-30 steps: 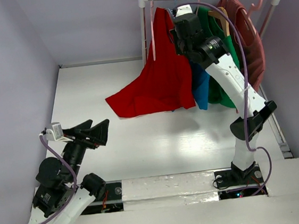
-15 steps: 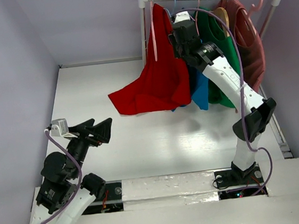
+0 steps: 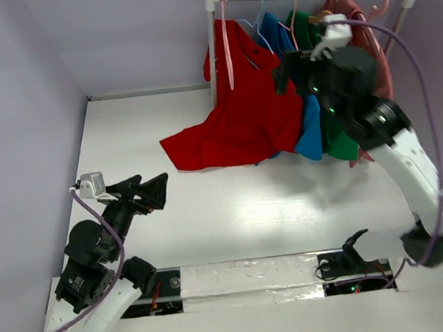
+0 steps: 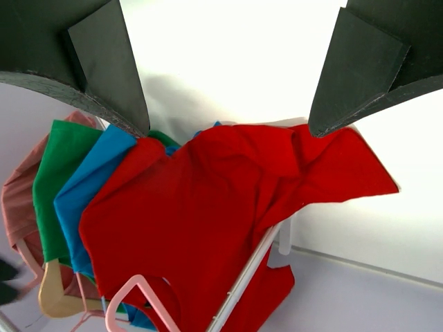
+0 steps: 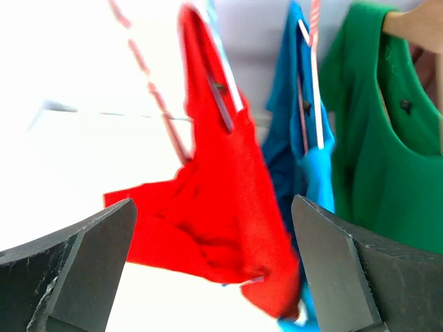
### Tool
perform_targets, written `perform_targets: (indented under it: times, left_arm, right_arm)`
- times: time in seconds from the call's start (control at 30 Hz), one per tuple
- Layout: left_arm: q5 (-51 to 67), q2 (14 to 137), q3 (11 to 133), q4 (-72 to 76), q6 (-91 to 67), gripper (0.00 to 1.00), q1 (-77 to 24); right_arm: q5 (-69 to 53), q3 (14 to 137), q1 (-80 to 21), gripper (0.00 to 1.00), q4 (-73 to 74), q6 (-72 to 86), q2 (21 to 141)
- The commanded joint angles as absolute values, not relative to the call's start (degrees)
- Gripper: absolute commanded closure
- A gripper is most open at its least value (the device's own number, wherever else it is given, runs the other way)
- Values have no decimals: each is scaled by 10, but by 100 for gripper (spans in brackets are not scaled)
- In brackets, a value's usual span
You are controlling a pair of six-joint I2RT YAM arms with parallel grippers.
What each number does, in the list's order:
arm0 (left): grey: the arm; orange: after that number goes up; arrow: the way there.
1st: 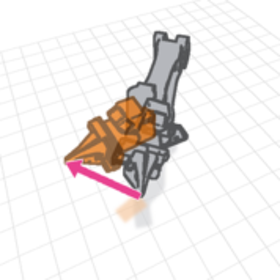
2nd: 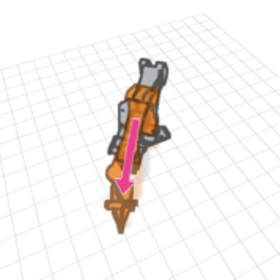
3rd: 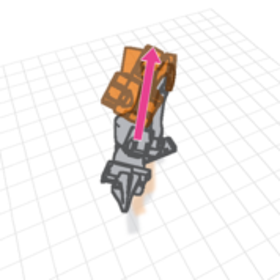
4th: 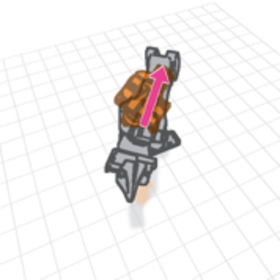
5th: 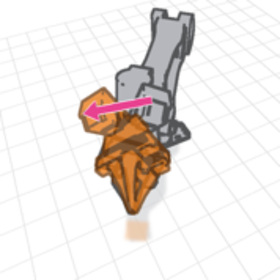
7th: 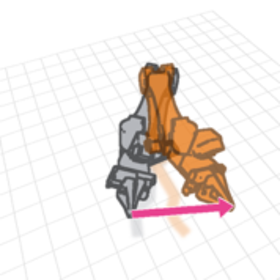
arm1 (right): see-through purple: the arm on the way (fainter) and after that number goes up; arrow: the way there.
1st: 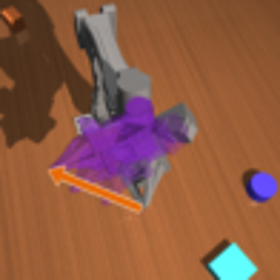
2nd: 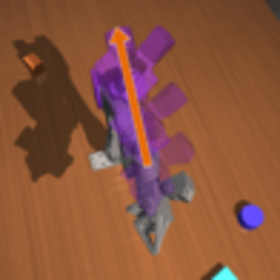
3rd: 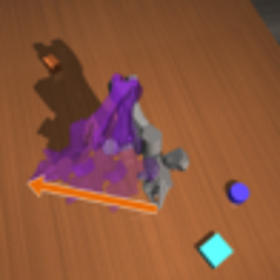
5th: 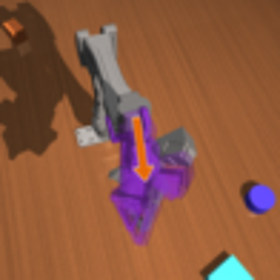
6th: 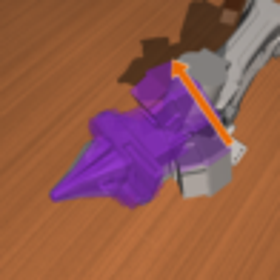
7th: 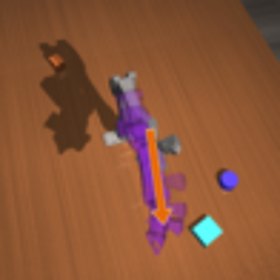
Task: Place the t-shirt on the hanger
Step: Place the hanger at the clothesline, then reset both arms
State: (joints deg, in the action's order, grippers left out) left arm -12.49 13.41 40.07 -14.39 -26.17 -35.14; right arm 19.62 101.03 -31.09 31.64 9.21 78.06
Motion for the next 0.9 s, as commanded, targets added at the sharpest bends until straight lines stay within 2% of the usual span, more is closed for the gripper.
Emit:
perform_targets:
  times: [0.0,0.1,0.23,0.37,0.5,0.67,0.87]
  left_arm:
    - [-127,156,404,-118,-254,1,-347]
    - [-118,165,410,-115,-257,1,-347]
    - [-93,169,444,-116,-266,1,-347]
    - [-76,156,461,-116,-267,1,-347]
    - [-76,126,444,-136,-267,1,-347]
    - [-72,97,392,-155,-281,1,-347]
    - [-83,90,387,-161,-288,1,-347]
  right_arm:
    - [124,921,-308,0,217,133,641]
    - [77,841,-308,0,200,179,547]
    - [4,626,-308,0,158,256,313]
    - [-39,500,-308,0,183,318,130]
    - [-27,465,-308,0,262,336,14]
    - [-4,464,-308,0,344,332,-24]
    - [-8,457,-308,0,342,324,-11]
